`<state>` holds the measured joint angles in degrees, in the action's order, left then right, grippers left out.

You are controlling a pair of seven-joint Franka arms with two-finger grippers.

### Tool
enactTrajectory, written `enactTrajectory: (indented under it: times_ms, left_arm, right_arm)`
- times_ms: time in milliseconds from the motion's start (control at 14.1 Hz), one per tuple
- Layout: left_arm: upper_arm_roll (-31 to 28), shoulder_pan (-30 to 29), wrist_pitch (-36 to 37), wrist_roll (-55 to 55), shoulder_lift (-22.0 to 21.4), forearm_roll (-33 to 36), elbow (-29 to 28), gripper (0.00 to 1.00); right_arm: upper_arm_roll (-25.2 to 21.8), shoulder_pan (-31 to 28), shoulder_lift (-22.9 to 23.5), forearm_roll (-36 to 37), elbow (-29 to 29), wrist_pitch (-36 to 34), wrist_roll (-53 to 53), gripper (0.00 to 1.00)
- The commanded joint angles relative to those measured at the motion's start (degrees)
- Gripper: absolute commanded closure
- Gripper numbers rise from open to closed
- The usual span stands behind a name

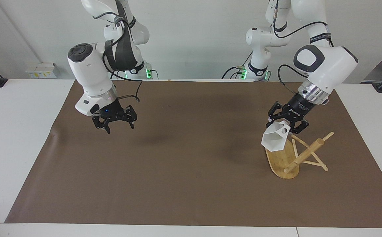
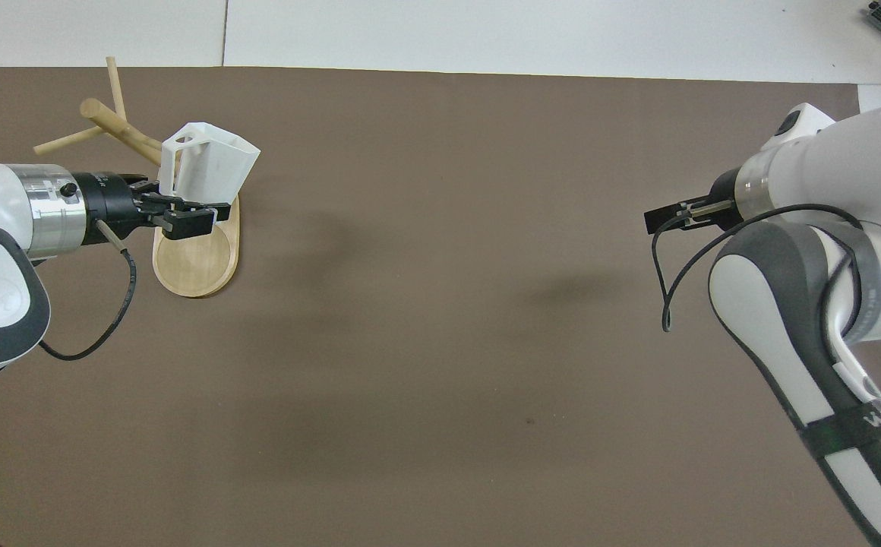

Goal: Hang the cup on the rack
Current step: 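Hold the cup with the left gripper while the right gripper withdraws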

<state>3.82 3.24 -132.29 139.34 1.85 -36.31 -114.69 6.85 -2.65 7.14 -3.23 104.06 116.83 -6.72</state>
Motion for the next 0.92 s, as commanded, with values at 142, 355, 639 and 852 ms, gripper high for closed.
enactTrajectory:
  times_ms: [142,355,639,852]
  left_arm:
    - [0.2,-0.3,-2.6,4.3,0.6,2.2,-1.0,1.00]
    - [0.2,-0.6,-2.7,4.4,0.8,2.2,-0.7,1.00]
    - [0.2,-1.0,-3.0,5.3,0.8,3.0,-0.7,1.00]
    - [0.1,-1.4,-2.9,6.5,0.8,3.3,-0.7,1.00]
  right_arm:
    - [-3.9,0.0,-2.7,0.9,-0.3,-7.8,1.2,0.00]
    - [-4.4,0.0,-3.1,1.4,-3.5,-13.4,4.9,0.00]
    - [-4.4,0.1,-4.1,1.6,-8.7,-19.4,7.7,0.00]
    - [-4.8,0.0,-4.1,1.6,-12.8,-24.9,7.7,0.00]
